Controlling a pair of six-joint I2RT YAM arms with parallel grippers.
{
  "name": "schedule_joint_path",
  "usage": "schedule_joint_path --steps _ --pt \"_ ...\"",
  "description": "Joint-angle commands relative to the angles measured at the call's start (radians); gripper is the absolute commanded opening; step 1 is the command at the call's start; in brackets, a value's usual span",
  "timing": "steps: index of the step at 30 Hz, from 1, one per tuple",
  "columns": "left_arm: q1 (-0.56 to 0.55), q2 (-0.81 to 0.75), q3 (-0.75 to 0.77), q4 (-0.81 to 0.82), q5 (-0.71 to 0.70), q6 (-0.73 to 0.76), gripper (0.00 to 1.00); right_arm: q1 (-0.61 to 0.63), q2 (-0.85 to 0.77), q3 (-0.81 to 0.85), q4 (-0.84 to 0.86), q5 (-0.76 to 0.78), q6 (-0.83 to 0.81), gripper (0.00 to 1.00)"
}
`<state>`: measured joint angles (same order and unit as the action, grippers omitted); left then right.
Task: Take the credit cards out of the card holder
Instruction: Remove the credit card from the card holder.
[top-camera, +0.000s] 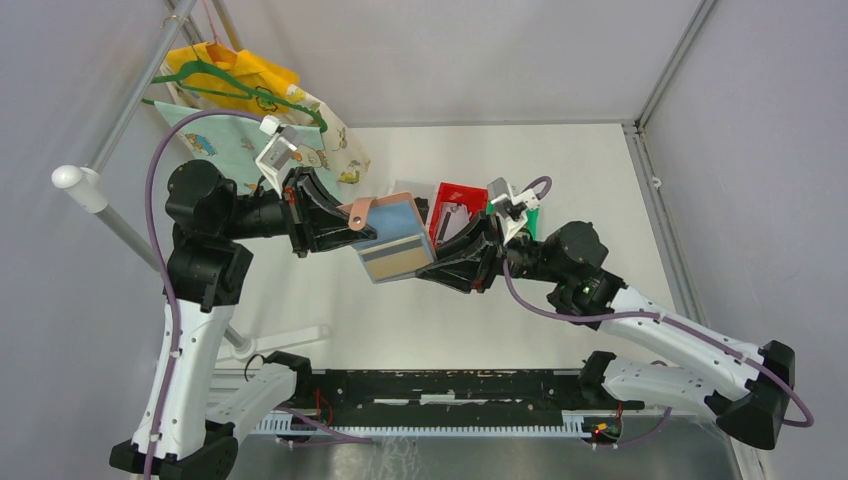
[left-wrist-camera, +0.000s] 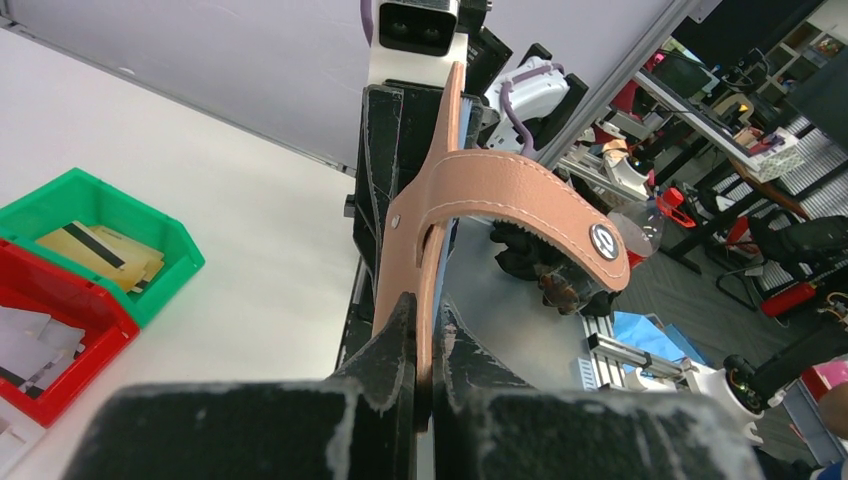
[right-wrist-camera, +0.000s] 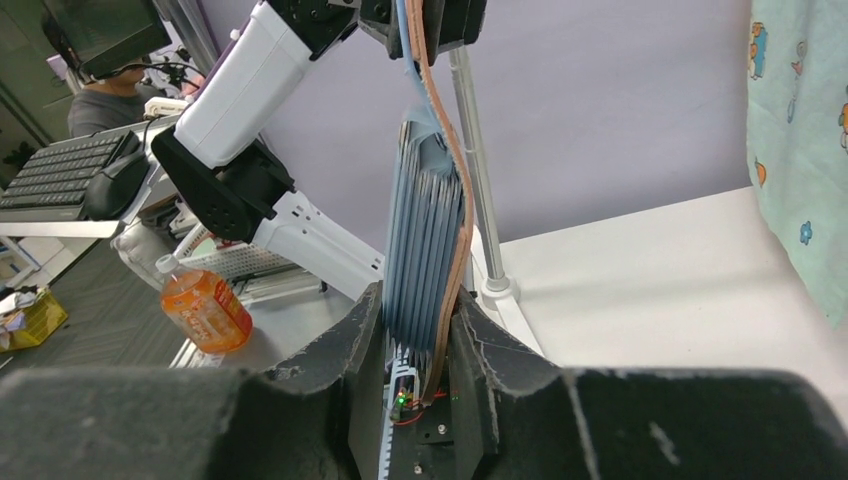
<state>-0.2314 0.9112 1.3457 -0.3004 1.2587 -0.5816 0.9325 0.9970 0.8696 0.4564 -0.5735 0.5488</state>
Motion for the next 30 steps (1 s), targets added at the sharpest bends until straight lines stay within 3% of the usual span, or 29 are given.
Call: schedule_joint_path --steps 1,6,20,30 --pt "-0.003 -0.007 0.018 0.002 0.03 0.011 0.02 0.01 -0.047 0.014 0.115 0.157 -0.012 0.28" --pt "-0.003 -0.007 0.02 0.019 0.038 -0.017 0.02 0.02 -0.038 0.02 0.077 0.242 -0.035 0.32" --pt "-0.002 0.0 0.051 0.107 0.052 -0.11 0.02 0.028 -0.112 -0.113 0.149 0.424 -0.007 0.27" --pt "-0.003 0.013 0.082 0.157 0.061 -0.16 0.02 0.029 -0.122 -0.142 0.188 0.435 0.01 0.21"
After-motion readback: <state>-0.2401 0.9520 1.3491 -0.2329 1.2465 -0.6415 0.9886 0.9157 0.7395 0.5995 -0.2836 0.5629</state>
